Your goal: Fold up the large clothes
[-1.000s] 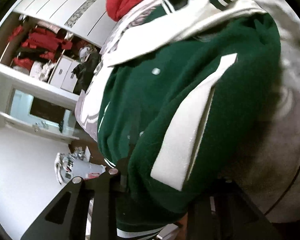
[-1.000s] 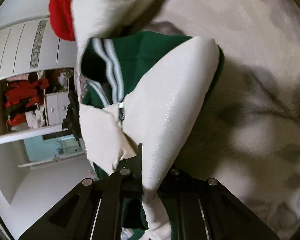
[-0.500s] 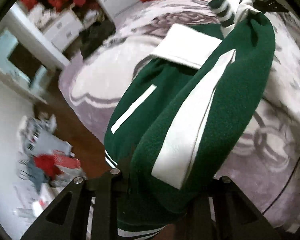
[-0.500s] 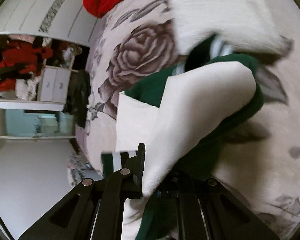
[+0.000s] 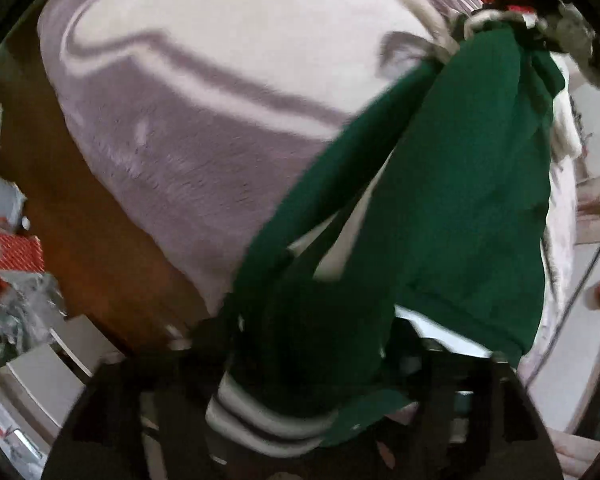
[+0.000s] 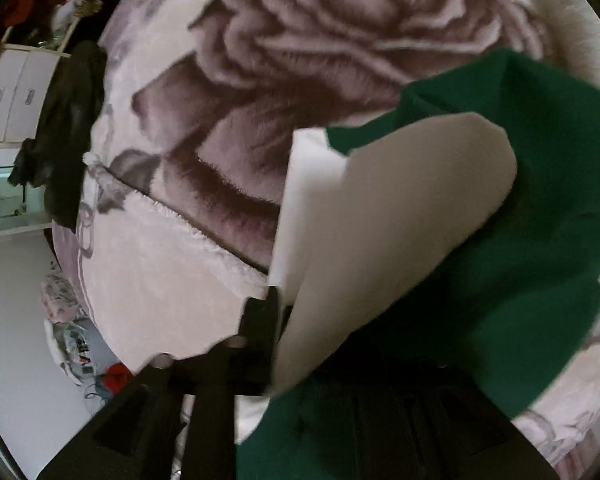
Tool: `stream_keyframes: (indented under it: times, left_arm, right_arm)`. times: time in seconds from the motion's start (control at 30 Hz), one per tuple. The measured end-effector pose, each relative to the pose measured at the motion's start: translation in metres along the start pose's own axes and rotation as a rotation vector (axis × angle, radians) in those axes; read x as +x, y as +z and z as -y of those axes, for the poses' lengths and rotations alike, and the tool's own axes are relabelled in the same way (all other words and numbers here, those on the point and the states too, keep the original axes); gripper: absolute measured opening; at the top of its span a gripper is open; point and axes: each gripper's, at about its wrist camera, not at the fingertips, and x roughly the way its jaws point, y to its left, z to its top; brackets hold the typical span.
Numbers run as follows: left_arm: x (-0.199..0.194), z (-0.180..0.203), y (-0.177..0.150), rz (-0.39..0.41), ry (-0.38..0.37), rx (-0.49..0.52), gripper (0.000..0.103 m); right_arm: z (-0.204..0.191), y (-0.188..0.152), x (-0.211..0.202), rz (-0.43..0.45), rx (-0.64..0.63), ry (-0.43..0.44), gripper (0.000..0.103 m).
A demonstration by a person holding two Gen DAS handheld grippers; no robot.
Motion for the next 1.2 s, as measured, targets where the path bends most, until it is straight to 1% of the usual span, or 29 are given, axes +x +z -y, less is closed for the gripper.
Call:
stream_keyframes:
  times: [0.03, 0.07, 0.1, 0.17, 0.2, 0.23, 0.27, 0.33, 0.4, 0.43, 0.47, 0.5, 0.53, 0.57, 0.6, 0.67, 0.7, 0.73, 0.77, 0.8, 0.83, 0.87, 0.93, 1.0, 1.03, 1.07, 1.1, 1.13, 1.2]
  left_arm:
    - [-0.004, -0.015, -0.003, 0.001, -0.004, -0.028, 0.079]
    - [-0.007, -0.027, -0.006, -0.002, -0.009, -0.053, 0.079]
    - [-0.010, -0.041, -0.010, -0.012, -0.018, -0.090, 0.079]
    - [-0.018, -0.065, -0.020, -0.022, -0.024, -0.186, 0.078]
    - [-0.021, -0.070, -0.023, -0.022, -0.039, -0.212, 0.078]
    - [-0.025, -0.075, -0.027, -0.020, -0.076, -0.249, 0.076]
    - [-0.029, -0.076, -0.032, -0.010, -0.129, -0.294, 0.076]
    - [-0.032, -0.072, -0.037, 0.005, -0.207, -0.342, 0.076]
    - [-0.029, -0.060, -0.034, 0.006, -0.277, -0.373, 0.076]
    - [-0.025, -0.051, -0.033, 0.005, -0.277, -0.370, 0.076]
    - [-0.023, -0.045, -0.031, 0.003, -0.266, -0.363, 0.076]
    - [-0.019, -0.036, -0.029, 0.006, -0.222, -0.346, 0.076]
    - [-0.020, -0.031, -0.026, 0.013, -0.187, -0.337, 0.076]
    - [-0.021, -0.025, -0.027, 0.021, -0.146, -0.332, 0.076]
    - [-0.026, -0.023, -0.023, 0.028, -0.121, -0.335, 0.076]
    - [-0.036, -0.020, -0.027, 0.042, -0.093, -0.348, 0.076]
    - [-0.043, -0.021, -0.031, 0.049, -0.084, -0.353, 0.076]
    - [-0.052, -0.017, -0.035, 0.055, -0.067, -0.349, 0.076]
    - [-0.056, -0.014, -0.037, 0.060, -0.054, -0.340, 0.076]
    - [-0.063, -0.011, -0.039, 0.066, -0.038, -0.325, 0.076]
    - [-0.070, -0.009, -0.043, 0.073, -0.021, -0.308, 0.076]
    - [-0.074, -0.013, -0.046, 0.078, -0.015, -0.298, 0.076]
    - [-0.076, -0.014, -0.050, 0.077, -0.026, -0.297, 0.076]
    - [-0.066, -0.019, -0.052, 0.053, -0.084, -0.313, 0.076]
    - [-0.061, -0.021, -0.052, 0.041, -0.102, -0.319, 0.076]
    - [-0.054, -0.022, -0.053, 0.024, -0.140, -0.333, 0.076]
    - [-0.043, -0.024, -0.054, 0.005, -0.188, -0.359, 0.076]
    - [-0.035, -0.024, -0.054, -0.006, -0.210, -0.377, 0.076]
    - [-0.013, -0.032, -0.049, -0.029, -0.279, -0.424, 0.076]
  right_arm:
    - [0.000, 0.001, 0.002, -0.005, 0.015, 0.061, 0.060]
    - [-0.001, 0.000, 0.000, -0.008, 0.023, 0.140, 0.066]
    - [-0.003, 0.000, -0.001, -0.008, 0.020, 0.194, 0.066]
    - [-0.001, -0.014, -0.018, -0.009, -0.007, 0.290, 0.066]
    - [0.002, -0.022, -0.025, -0.006, -0.019, 0.311, 0.066]
    - [0.007, -0.034, -0.034, 0.000, -0.037, 0.321, 0.066]
    - [0.013, -0.046, -0.041, 0.006, -0.051, 0.326, 0.066]
    - [0.034, -0.086, -0.055, 0.012, -0.068, 0.305, 0.066]
    - [0.064, -0.132, -0.055, -0.002, -0.052, 0.282, 0.066]
    - [0.079, -0.157, -0.050, -0.020, -0.031, 0.266, 0.066]
    - [0.101, -0.194, -0.038, -0.061, 0.009, 0.256, 0.066]
    - [0.114, -0.219, -0.026, -0.102, 0.039, 0.255, 0.066]
    - [0.129, -0.251, -0.010, -0.154, 0.080, 0.272, 0.066]
    - [0.142, -0.281, 0.007, -0.204, 0.125, 0.308, 0.066]
    - [0.149, -0.301, 0.019, -0.237, 0.154, 0.342, 0.066]
    - [0.158, -0.343, 0.049, -0.315, 0.221, 0.410, 0.066]
    - [0.158, -0.357, 0.061, -0.334, 0.239, 0.449, 0.066]
    - [0.155, -0.368, 0.074, -0.349, 0.244, 0.480, 0.063]
    - [0.155, -0.377, 0.085, -0.349, 0.281, 0.497, 0.037]
    - [0.154, -0.384, 0.090, -0.341, 0.308, 0.508, 0.019]
    - [0.153, -0.392, 0.092, -0.333, 0.302, 0.482, 0.016]
    - [0.154, -0.400, 0.085, -0.301, 0.305, 0.468, 0.014]
    - [0.160, -0.415, 0.062, -0.251, 0.283, 0.467, 0.013]
    - [0.177, -0.430, 0.034, -0.202, 0.277, 0.461, 0.013]
    - [0.190, -0.436, 0.025, -0.189, 0.291, 0.462, 0.013]
    - [0.206, -0.445, 0.019, -0.188, 0.315, 0.461, 0.012]
    - [0.216, -0.449, 0.021, -0.194, 0.342, 0.458, 0.012]
    - [0.225, -0.456, 0.024, -0.203, 0.375, 0.453, 0.012]
    - [0.223, -0.466, 0.032, -0.210, 0.381, 0.436, 0.012]
